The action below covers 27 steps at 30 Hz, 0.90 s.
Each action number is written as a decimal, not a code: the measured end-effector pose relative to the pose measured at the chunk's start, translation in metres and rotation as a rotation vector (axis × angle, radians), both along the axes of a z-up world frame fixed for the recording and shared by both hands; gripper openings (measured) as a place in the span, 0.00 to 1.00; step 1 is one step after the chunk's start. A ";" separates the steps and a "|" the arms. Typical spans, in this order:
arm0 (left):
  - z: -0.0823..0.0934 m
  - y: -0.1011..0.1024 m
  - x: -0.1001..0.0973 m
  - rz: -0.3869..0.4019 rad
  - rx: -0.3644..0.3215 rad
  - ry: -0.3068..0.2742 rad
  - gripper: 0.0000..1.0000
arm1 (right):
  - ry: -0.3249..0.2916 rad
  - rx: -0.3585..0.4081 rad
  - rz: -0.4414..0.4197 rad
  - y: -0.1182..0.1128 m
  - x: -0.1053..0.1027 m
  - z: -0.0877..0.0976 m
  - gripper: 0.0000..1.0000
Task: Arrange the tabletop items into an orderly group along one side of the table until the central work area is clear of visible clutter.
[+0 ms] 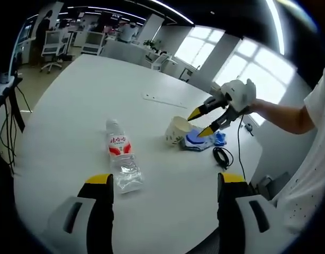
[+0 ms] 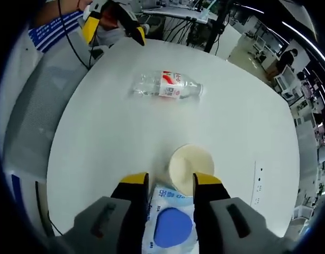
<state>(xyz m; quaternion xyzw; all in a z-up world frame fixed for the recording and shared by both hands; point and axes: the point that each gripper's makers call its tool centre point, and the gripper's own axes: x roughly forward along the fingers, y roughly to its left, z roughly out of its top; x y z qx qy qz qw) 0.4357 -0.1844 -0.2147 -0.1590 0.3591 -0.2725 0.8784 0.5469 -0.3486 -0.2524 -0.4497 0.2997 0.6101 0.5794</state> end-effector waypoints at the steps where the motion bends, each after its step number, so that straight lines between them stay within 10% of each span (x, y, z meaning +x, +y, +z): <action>1: 0.001 0.000 0.000 0.000 0.000 -0.001 0.82 | 0.002 0.003 -0.005 0.000 0.000 0.001 0.33; 27: 0.016 0.006 0.000 -0.008 0.006 -0.042 0.85 | 0.209 0.178 -0.255 0.017 -0.006 0.039 0.44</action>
